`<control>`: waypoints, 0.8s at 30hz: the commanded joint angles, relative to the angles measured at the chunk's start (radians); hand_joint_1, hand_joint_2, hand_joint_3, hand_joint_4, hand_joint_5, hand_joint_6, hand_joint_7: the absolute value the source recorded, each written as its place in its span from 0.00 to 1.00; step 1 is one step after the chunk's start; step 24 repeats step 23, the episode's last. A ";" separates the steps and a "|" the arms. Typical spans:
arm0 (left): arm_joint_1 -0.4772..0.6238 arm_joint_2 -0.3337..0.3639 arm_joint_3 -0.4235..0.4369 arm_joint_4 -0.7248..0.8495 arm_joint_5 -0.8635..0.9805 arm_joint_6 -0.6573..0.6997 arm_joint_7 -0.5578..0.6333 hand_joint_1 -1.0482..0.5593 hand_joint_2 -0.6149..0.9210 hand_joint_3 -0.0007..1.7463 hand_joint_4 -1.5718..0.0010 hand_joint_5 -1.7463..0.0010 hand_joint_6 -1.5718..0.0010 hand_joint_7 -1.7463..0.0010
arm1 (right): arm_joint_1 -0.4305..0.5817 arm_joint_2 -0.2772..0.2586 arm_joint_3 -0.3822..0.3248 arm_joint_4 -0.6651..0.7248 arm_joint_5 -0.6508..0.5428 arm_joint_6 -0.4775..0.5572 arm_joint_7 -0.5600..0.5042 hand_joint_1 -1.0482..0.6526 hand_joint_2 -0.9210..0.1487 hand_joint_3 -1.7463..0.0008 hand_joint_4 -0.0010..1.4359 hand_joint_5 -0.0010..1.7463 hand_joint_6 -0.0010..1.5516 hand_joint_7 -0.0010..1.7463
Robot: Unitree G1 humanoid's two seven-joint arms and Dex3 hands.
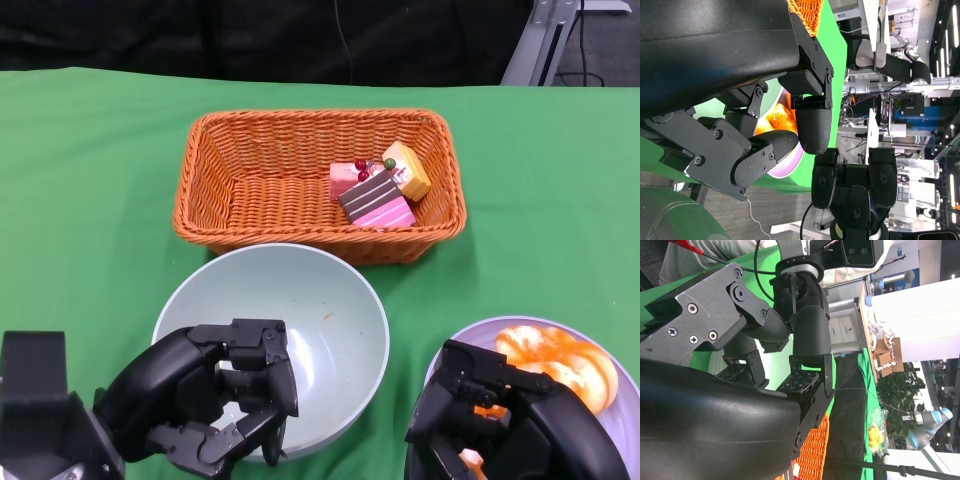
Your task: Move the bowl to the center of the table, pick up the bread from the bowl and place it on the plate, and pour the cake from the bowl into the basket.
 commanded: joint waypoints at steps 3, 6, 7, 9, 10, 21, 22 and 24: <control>0.011 0.011 0.000 -0.027 0.001 0.018 -0.020 0.54 0.75 0.65 0.52 0.02 0.54 0.17 | 0.014 -0.021 0.001 -0.031 0.006 -0.003 0.001 0.56 0.42 0.28 0.52 0.95 0.46 0.78; 0.014 0.012 0.001 -0.036 0.001 0.025 -0.019 0.54 0.76 0.63 0.52 0.02 0.54 0.17 | 0.014 -0.027 0.003 -0.032 0.005 -0.006 0.005 0.58 0.40 0.29 0.51 0.95 0.46 0.78; 0.015 0.013 0.002 -0.040 0.002 0.029 -0.017 0.55 0.75 0.65 0.52 0.01 0.54 0.17 | 0.014 -0.027 0.004 -0.031 0.007 -0.007 0.007 0.57 0.41 0.29 0.51 0.95 0.46 0.78; 0.016 0.014 0.003 -0.046 0.003 0.035 -0.014 0.56 0.74 0.68 0.53 0.01 0.54 0.17 | 0.014 -0.027 0.006 -0.029 0.010 -0.008 0.008 0.56 0.41 0.29 0.51 0.95 0.46 0.78; 0.016 0.016 0.004 -0.049 0.007 0.036 -0.013 0.56 0.74 0.68 0.53 0.01 0.54 0.17 | 0.014 -0.029 0.006 -0.031 0.009 -0.005 0.007 0.56 0.41 0.29 0.51 0.96 0.46 0.78; 0.013 0.019 0.010 -0.047 0.008 0.041 -0.015 0.55 0.74 0.69 0.53 0.01 0.55 0.16 | 0.005 -0.031 0.015 -0.022 -0.003 -0.006 0.003 0.55 0.41 0.30 0.51 0.96 0.46 0.78; 0.012 0.019 0.010 -0.046 0.007 0.042 -0.016 0.55 0.74 0.69 0.53 0.01 0.55 0.16 | 0.005 -0.031 0.015 -0.022 -0.003 -0.005 0.002 0.55 0.41 0.29 0.51 0.96 0.46 0.78; 0.012 0.018 0.010 -0.045 0.006 0.041 -0.016 0.55 0.74 0.69 0.53 0.01 0.55 0.16 | 0.004 -0.032 0.015 -0.021 -0.002 -0.006 0.004 0.55 0.41 0.29 0.51 0.96 0.46 0.78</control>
